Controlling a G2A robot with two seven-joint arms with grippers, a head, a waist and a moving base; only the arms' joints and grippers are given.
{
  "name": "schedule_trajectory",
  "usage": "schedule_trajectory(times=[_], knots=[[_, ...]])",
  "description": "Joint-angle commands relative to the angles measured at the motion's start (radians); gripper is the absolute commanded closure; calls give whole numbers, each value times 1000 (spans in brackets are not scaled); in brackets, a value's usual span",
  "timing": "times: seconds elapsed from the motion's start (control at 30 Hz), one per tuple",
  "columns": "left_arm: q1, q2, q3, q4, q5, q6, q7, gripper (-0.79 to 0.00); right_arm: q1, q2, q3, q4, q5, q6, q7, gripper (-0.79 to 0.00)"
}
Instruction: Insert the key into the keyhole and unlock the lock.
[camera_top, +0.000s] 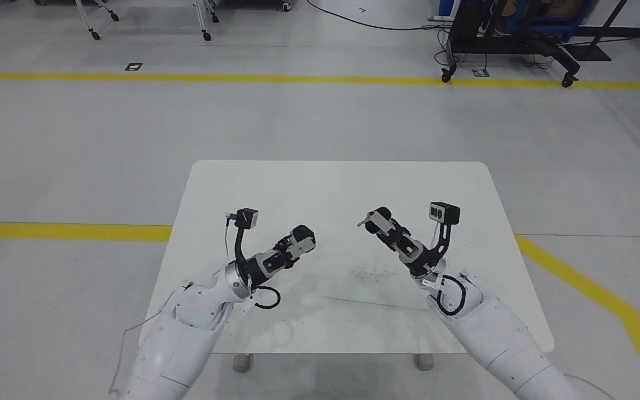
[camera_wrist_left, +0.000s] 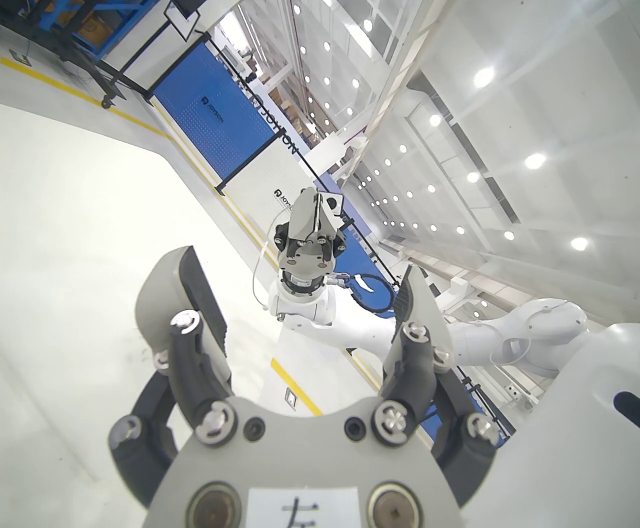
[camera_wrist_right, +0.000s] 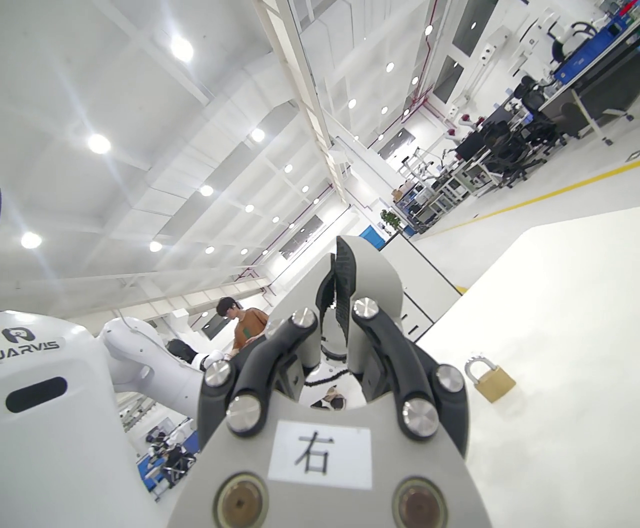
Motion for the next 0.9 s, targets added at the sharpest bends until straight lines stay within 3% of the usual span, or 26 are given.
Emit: schedule_trajectory(times=[0.0, 0.3, 0.47, 0.67, 0.87], knots=[[-1, -1, 13, -1, 12, -1, -1, -696, 9, -2, -9, -1, 63, 0, 44, 0], [1, -1, 34, -2, 2, -11, 22, -696, 24, -10, -39, 19, 201, 95, 183, 0], [-6, 3, 27, 8, -31, -16, 8, -594, 36, -16, -61, 21, 299, 162, 300, 0], [-7, 4, 37, 6, -4, -13, 22, -394, 51, -29, -83, 40, 326, 203, 370, 0], [-17, 3, 58, 15, 1, 0, 22, -369, 67, -46, -102, 65, 342, 213, 399, 0]])
